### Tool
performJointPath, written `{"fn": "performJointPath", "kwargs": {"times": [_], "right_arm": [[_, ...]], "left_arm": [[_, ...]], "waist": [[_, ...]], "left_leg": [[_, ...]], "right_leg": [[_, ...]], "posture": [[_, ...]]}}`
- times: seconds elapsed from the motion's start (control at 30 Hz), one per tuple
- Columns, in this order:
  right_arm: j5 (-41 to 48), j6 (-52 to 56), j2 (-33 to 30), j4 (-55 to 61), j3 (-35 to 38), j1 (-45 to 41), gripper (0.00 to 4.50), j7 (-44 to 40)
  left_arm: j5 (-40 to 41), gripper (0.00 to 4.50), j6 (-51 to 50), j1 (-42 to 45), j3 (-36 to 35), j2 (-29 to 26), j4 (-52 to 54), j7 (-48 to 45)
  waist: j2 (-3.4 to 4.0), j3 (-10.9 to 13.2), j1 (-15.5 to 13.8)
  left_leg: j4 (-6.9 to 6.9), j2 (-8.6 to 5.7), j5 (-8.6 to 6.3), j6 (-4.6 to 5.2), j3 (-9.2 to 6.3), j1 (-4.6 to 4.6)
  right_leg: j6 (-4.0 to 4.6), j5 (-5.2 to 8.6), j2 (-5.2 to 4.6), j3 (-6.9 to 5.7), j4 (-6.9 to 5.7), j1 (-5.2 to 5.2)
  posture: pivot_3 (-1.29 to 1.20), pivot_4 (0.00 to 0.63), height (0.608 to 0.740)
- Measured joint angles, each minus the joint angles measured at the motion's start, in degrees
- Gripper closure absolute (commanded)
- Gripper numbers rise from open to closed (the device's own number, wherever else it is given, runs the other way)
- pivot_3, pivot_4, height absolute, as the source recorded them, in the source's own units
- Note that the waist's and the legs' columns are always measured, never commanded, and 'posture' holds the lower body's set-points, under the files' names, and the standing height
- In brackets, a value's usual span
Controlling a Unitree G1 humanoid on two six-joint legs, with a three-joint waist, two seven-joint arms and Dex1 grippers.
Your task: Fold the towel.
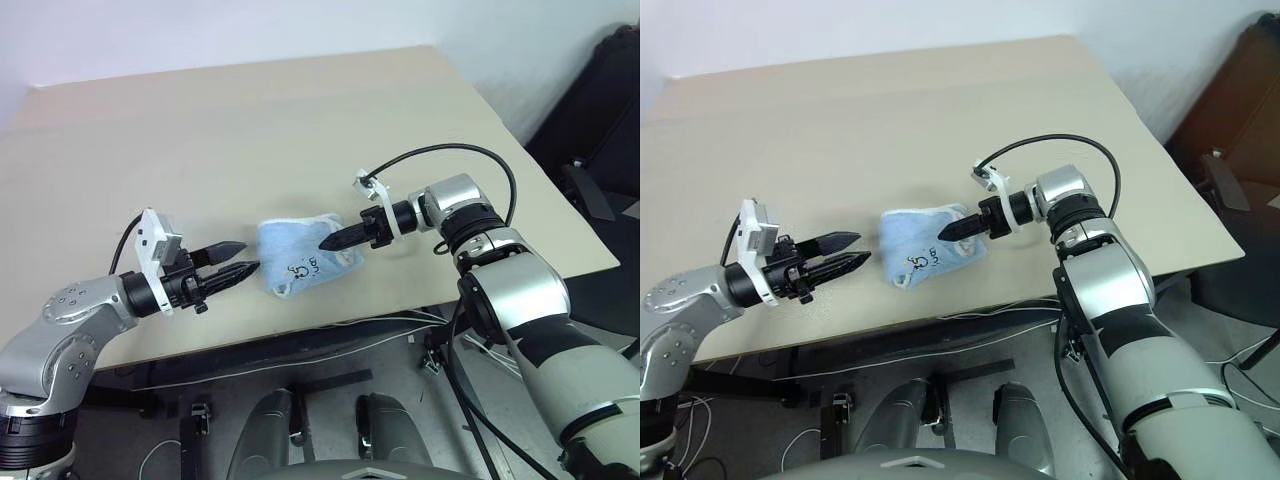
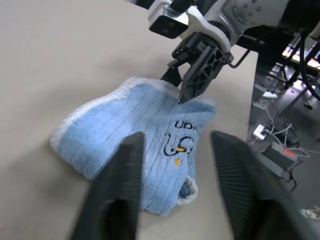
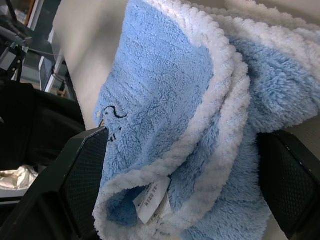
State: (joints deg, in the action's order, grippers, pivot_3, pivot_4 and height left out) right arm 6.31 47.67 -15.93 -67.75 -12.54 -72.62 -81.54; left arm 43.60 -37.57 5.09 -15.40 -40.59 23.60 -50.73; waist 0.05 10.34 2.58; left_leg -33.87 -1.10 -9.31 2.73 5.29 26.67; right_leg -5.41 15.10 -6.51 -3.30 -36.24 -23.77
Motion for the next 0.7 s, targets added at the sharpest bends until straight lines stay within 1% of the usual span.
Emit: {"fn": "performJointPath", "kwargs": {"times": [0.1,0.13,0.27,0.4,0.57,0.67,0.7], "right_arm": [[0.0,1.9,0.4,0.0,0.5,0.0,0.00,0.0],[0.0,2.4,0.4,0.0,0.8,0.0,0.00,0.1],[0.0,3.7,0.3,-0.9,2.4,-0.6,0.00,1.3],[-0.5,4.3,0.0,-1.9,3.2,-1.5,0.00,2.7],[-1.7,4.5,0.3,-2.3,2.6,-1.5,0.00,2.0],[-2.6,4.5,1.1,-2.2,2.0,-1.5,0.63,1.2],[-2.8,4.5,1.4,-2.2,2.0,-1.5,0.98,1.2]], "left_arm": [[-0.1,0.19,0.5,0.2,0.0,-1.2,0.0,-0.9],[-0.6,0.05,0.8,0.2,0.1,-1.7,0.0,-1.0],[-4.1,0.05,3.8,0.4,0.7,-2.2,-1.5,-1.5],[-6.9,0.05,6.7,0.1,1.6,-2.3,-2.5,-2.3],[-8.2,0.05,8.2,-0.4,2.4,-2.2,-3.0,-3.2],[-8.2,0.00,8.5,-0.4,2.4,-2.2,-3.0,-3.2],[-8.2,0.00,8.6,-0.4,2.4,-2.2,-3.0,-3.2]], "waist": [[0.00,0.0,0.0],[0.00,0.0,0.0],[0.00,0.0,0.0],[0.00,0.0,0.0],[-0.01,0.0,0.0],[-0.01,0.0,0.2],[-0.01,0.0,0.3]], "left_leg": [[0.04,0.00,0.01,-0.02,0.04,0.03],[0.05,0.00,0.01,-0.02,0.07,0.04],[0.09,0.00,0.02,-0.04,0.18,0.12],[0.08,0.00,0.16,-0.26,0.22,0.35],[0.06,0.01,0.18,-0.28,0.23,0.49],[0.06,0.01,0.17,-0.27,0.23,0.48],[0.06,0.01,0.17,-0.27,0.23,0.48]], "right_leg": [[0.00,0.00,0.00,0.04,0.00,-0.08],[0.00,0.00,0.00,0.07,-0.01,-0.12],[0.01,-0.01,0.00,0.16,-0.03,-0.28],[0.02,-0.02,-0.01,0.19,-0.04,-0.54],[0.02,-0.02,-0.02,0.19,-0.03,-0.64],[0.02,-0.02,-0.02,0.19,-0.04,-0.63],[0.02,-0.02,-0.02,0.19,-0.07,-0.64]], "posture": [[0.00,0.150,0.735],[0.00,0.150,0.735],[0.00,0.150,0.735],[0.00,0.150,0.735],[0.00,0.150,0.735],[0.00,0.150,0.735],[0.00,0.150,0.735]]}}
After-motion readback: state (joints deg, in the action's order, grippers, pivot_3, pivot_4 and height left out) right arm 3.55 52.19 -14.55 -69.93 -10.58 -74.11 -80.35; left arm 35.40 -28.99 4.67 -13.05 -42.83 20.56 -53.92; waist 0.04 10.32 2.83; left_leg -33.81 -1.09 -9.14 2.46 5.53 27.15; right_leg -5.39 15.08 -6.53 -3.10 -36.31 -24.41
